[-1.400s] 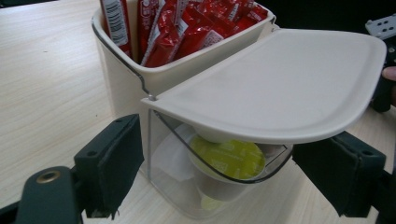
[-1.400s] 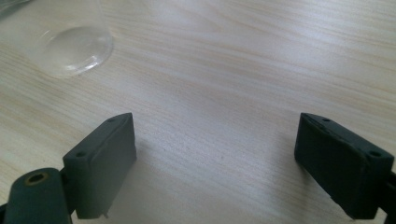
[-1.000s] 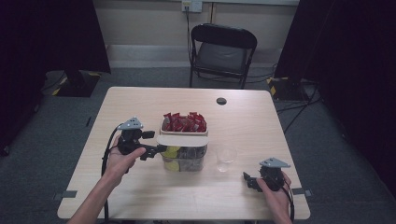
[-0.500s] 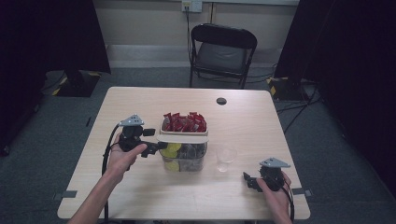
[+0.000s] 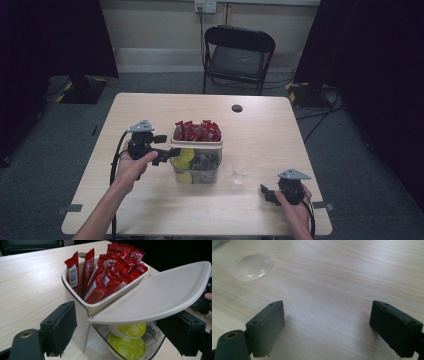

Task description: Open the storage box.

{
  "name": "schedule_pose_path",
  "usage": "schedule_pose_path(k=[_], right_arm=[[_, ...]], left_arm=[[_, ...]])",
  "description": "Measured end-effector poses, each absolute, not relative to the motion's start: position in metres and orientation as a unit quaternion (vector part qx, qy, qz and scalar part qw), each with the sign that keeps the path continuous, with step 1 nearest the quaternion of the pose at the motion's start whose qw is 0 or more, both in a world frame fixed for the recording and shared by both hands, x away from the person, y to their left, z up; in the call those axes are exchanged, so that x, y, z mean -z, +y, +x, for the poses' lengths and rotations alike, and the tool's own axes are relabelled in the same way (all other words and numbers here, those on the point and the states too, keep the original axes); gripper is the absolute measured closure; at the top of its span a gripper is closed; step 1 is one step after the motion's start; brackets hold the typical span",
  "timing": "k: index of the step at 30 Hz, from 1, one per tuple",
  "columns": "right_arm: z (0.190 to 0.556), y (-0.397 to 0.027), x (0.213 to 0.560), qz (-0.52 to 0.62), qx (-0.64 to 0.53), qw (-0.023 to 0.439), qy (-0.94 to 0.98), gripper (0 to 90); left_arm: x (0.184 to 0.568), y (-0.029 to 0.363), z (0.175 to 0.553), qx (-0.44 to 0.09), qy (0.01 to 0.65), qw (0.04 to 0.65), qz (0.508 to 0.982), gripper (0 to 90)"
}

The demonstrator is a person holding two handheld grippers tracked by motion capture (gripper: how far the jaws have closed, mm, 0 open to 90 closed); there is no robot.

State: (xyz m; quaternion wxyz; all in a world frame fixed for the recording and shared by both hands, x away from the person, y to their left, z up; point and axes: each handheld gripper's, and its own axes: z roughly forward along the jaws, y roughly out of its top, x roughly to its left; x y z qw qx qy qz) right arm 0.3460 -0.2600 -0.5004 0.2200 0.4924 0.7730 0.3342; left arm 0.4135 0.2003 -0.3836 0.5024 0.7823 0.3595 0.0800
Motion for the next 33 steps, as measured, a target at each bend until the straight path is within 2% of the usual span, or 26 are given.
schedule_pose_path(k=[33], right_arm=[[0.346, -0.260, 0.500, 0.492, -0.334, 0.220, 0.773, 12.1]], left_arm=[[0.377, 0.197, 0.436, -0.080, 0.361, 0.513, 0.775, 15.8]])
